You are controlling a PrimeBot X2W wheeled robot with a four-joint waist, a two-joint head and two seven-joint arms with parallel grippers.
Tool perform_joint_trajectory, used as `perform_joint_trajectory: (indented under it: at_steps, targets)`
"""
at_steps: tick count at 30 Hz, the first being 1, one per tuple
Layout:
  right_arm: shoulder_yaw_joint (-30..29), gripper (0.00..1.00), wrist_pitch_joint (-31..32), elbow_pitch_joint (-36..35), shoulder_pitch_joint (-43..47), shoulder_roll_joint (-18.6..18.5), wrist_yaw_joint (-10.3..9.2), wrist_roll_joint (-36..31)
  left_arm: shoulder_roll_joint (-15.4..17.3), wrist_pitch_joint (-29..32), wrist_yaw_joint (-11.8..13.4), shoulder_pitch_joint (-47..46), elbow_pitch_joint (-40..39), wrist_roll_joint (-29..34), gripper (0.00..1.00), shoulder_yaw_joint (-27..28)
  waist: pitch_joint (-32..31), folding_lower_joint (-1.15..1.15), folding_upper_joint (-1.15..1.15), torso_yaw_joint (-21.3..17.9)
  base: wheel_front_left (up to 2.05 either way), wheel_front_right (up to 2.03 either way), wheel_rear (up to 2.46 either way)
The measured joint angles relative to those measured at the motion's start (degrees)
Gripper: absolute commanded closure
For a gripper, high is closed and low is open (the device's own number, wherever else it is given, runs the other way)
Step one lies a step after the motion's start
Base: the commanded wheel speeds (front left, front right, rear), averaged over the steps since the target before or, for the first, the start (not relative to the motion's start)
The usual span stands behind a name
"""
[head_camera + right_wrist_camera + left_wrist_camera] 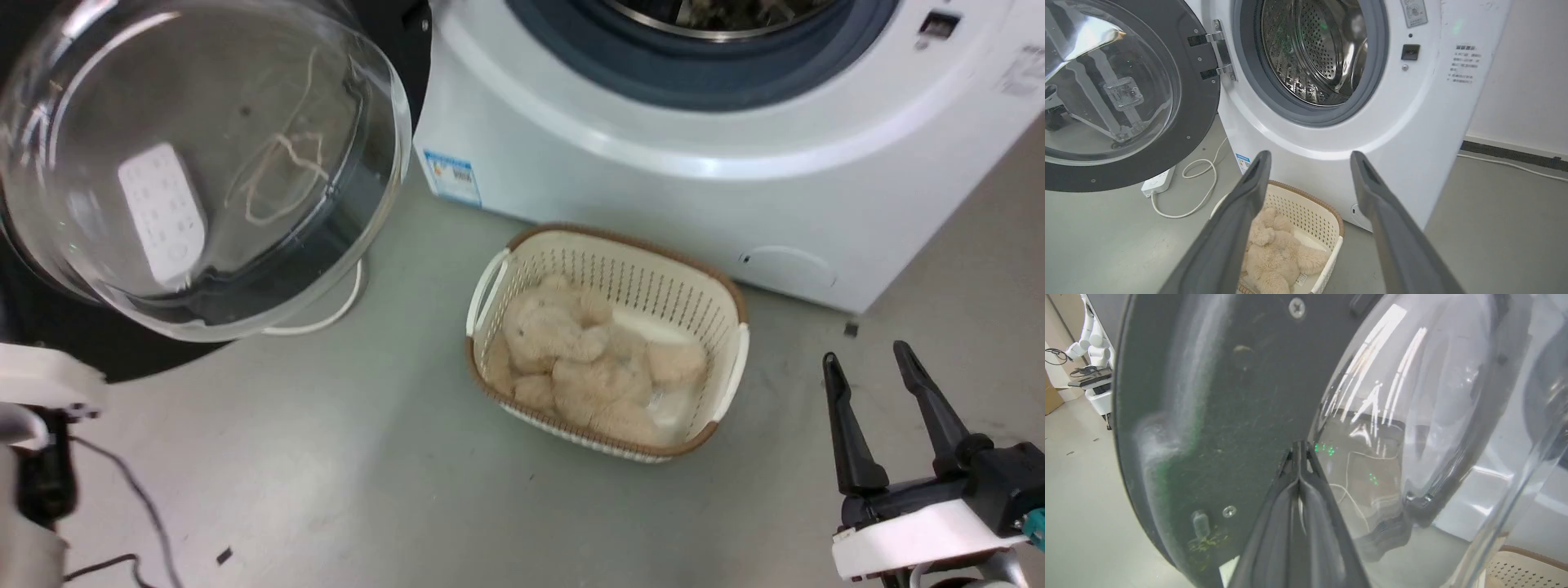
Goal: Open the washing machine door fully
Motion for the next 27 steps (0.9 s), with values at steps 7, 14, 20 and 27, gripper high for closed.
perform_joint_trajectory:
  at_steps: [7, 14, 20, 27]
  targets:
    - [-2.14, 0.00, -1.77, 1.37, 0.76, 1.16, 0.00, 0.10, -4.59, -0.55, -0.26, 4.72, -12.74, 3.64, 1.00, -0.21, -5.68, -0.01, 0.00, -1.44, 0.00, 0.00, 0.00]
    - [-4.07, 0.00, -2.76, 1.00, 2.24, 1.88, 0.00, -0.47, -11.05, -0.56, 0.31, 14.54, -24.37, 4.87, 1.00, -3.19, -10.96, -0.02, 0.00, -5.45, 0.00, 0.00, 0.00]
    - [-3.75, 0.00, -2.71, 0.51, 4.10, 2.12, 0.00, -1.37, -15.02, -0.53, 1.43, 20.35, -28.42, 6.67, 0.57, -8.31, -13.74, -0.01, 0.00, -10.08, 0.00, 0.00, 0.00]
    - [-2.89, 0.00, -2.74, 0.63, 5.94, 2.27, 0.00, -1.30, -16.97, -0.01, 1.67, 25.55, -27.55, 7.70, 0.00, -12.77, -15.50, -0.01, 0.00, -14.54, 0.00, 0.00, 0.00]
